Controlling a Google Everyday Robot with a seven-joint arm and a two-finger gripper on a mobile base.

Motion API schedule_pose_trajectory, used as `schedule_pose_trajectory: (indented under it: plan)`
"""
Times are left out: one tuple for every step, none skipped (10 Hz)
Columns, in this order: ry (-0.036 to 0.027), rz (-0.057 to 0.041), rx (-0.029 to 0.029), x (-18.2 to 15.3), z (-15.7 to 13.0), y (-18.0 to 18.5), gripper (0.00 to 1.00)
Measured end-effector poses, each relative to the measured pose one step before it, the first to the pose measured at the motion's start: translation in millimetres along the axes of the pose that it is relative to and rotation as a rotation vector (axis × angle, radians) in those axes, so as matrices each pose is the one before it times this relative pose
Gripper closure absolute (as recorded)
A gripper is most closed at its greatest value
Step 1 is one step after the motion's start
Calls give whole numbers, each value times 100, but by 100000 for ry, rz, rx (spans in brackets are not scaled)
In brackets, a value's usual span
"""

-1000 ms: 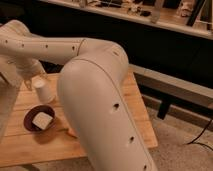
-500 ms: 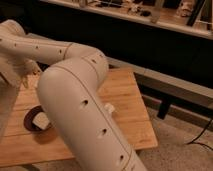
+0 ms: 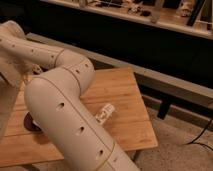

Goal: Place the ceramic cup over the eraser

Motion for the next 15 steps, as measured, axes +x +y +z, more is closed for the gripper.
schedule_pose_trajectory:
  plan:
    - [976, 927, 360, -253, 531, -407, 35]
    - [2481, 1728, 637, -160, 1082, -672, 35]
    - [1367, 922, -32, -10, 580, -323, 35]
    - [1453, 900, -241, 32, 572, -367, 35]
    - [1834, 460, -1146, 78, 647, -113, 35]
    - [2187, -7, -1962, 168, 748, 105, 35]
    - [1736, -256, -2545, 131, 474, 228, 35]
    - [311, 122, -1157, -37, 151, 130, 35]
    - [-355, 46, -391, -59, -205, 44, 35]
    - [74, 97, 40, 5, 78, -81, 35]
    - [47, -84, -6, -4, 25, 60, 35]
    - [-26, 1, -27, 4, -36, 1, 35]
    - [6, -3, 4, -2, 10, 4, 35]
    - [-9, -13, -2, -3, -4, 9, 35]
    - [-5, -2, -6, 0, -4, 2, 35]
